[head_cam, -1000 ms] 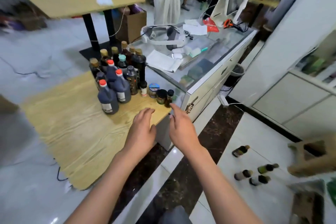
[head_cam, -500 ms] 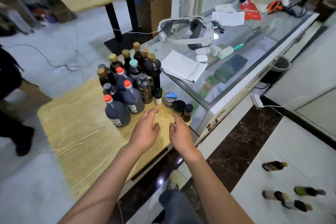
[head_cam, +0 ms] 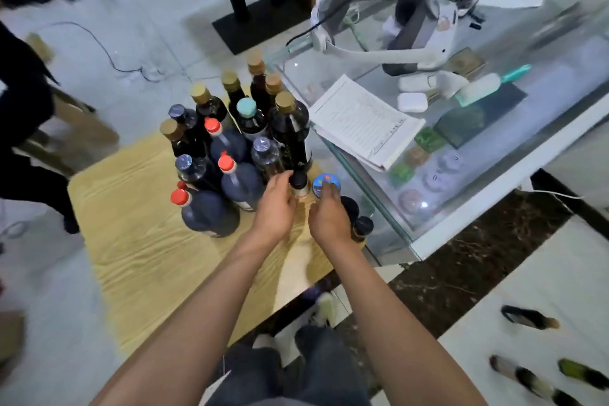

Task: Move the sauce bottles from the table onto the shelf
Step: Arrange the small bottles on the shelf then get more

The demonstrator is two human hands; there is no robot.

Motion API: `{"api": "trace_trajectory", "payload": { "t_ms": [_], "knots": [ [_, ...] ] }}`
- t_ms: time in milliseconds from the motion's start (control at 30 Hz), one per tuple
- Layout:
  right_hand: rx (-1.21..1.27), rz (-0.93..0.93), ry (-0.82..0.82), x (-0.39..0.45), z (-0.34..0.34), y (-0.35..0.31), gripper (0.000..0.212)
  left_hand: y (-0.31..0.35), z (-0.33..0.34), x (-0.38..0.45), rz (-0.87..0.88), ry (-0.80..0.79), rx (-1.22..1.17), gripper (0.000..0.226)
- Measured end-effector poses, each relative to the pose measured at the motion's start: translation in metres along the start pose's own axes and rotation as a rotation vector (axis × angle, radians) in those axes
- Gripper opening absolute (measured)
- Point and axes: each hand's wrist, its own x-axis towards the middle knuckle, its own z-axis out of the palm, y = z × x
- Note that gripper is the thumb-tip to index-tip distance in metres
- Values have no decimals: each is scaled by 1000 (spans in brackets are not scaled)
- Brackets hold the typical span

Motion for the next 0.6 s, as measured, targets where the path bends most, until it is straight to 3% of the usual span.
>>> {"api": "trace_trajectory", "payload": {
  "t_ms": [300, 600],
  "knots": [
    [-216, 75, 35, 28, 3, -7, 61, -6, 24, 33, -49, -83, 183, 65],
    [-340, 24, -19, 36, -2, -10, 44, -4, 24, 33, -54, -114, 544, 46]
  ]
}}
